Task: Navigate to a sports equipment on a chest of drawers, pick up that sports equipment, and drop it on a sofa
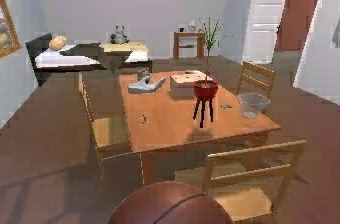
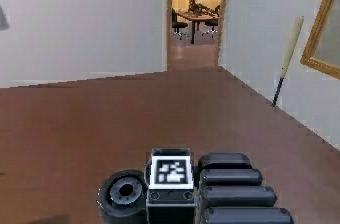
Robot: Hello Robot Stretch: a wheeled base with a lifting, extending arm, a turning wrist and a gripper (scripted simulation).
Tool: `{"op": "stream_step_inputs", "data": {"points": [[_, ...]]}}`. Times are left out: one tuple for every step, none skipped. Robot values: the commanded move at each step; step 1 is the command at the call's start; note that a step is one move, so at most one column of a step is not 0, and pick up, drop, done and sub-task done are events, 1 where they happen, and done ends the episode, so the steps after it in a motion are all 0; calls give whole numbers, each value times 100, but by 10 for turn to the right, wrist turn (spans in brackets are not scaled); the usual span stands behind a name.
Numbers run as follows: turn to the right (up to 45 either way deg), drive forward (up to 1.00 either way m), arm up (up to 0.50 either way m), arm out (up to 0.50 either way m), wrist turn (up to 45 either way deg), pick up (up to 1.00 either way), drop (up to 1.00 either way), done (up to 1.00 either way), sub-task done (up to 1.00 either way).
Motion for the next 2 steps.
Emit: {"op": "stream_step_inputs", "data": {"points": [[450,0,0,0,0,0,0,0,0],[450,0,0,0,0,0,0,0,0]]}}
